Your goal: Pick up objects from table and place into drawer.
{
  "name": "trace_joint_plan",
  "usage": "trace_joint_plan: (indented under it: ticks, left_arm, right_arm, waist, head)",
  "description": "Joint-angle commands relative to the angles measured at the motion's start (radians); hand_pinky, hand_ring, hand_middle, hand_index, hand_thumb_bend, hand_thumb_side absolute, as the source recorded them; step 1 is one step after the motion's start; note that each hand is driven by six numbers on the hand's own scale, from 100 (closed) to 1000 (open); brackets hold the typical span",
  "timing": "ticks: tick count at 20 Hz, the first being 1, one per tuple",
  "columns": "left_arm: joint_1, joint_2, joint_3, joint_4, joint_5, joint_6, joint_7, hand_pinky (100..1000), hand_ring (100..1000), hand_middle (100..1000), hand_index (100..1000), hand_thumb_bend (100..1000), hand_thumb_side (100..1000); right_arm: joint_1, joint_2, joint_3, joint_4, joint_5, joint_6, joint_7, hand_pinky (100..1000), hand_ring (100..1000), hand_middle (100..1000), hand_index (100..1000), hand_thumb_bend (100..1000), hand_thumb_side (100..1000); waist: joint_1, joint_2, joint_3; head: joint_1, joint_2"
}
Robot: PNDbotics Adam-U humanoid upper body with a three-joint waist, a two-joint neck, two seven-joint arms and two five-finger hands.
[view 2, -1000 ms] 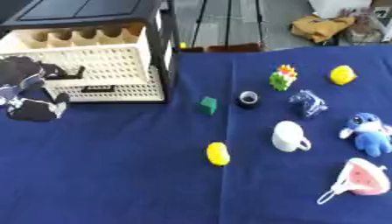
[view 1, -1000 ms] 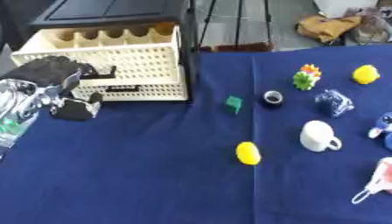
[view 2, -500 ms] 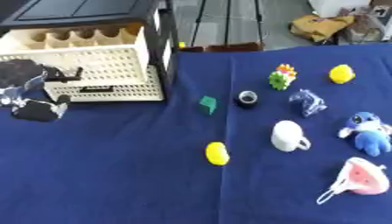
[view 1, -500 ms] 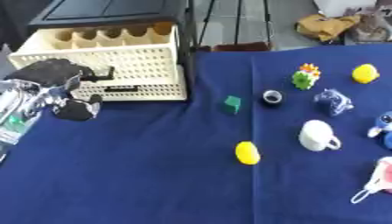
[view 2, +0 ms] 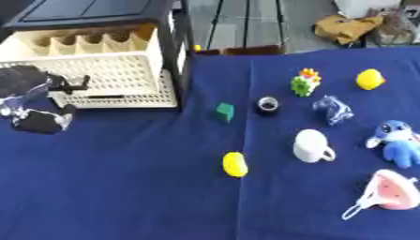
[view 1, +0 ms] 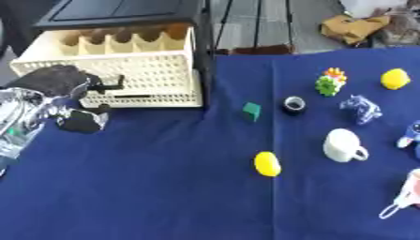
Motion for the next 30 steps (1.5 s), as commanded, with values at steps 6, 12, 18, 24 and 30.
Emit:
trace_joint_plan:
  ticks: [6,12,18,24,30]
  left_arm:
    - [-0.001,0.025,0.027,-0.082,-0.005,0.028,-0.008,100,100,129,971,100,434]
    - [-0.008,0.02,0.071,-0.179,0.063,0.057,0.027,100,100,132,964,100,472]
    - [-0.021,0.008,0.108,-0.195,0.134,0.07,0.129,100,100,138,969,100,510]
    - [-0.034,-0.014,0.144,-0.195,0.235,0.062,0.281,100,100,166,967,100,640]
    - [-0.039,-0.03,0.199,-0.195,0.389,0.027,0.576,100,184,310,936,100,932]
  right_arm:
    - [-0.019,-0.075,-0.006,-0.016,-0.01,-0.02,-0.023,540,583,679,697,100,961]
    - [-0.031,-0.146,-0.004,-0.016,-0.027,0.018,-0.001,556,588,686,709,100,969]
    - [-0.04,-0.192,-0.002,-0.016,-0.039,0.103,0.068,568,595,694,724,100,962]
    - [-0.038,-0.242,-0.006,-0.016,-0.02,0.166,0.136,579,607,707,748,100,936]
    - [-0.029,-0.317,-0.019,-0.016,0.03,0.229,0.203,589,624,725,775,100,891]
  waist:
    - [-0.007,-0.031,0.001]
    - [-0.015,-0.038,0.011]
    - [-0.022,-0.047,0.018]
    - [-0.025,-0.057,0.018]
    - [-0.024,-0.063,0.021]
  head:
    - [-0.03,-0.001]
    - [-0.08,0.009]
    - [-0.114,0.029]
    - [-0.132,0.044]
    - [-0.146,0.056]
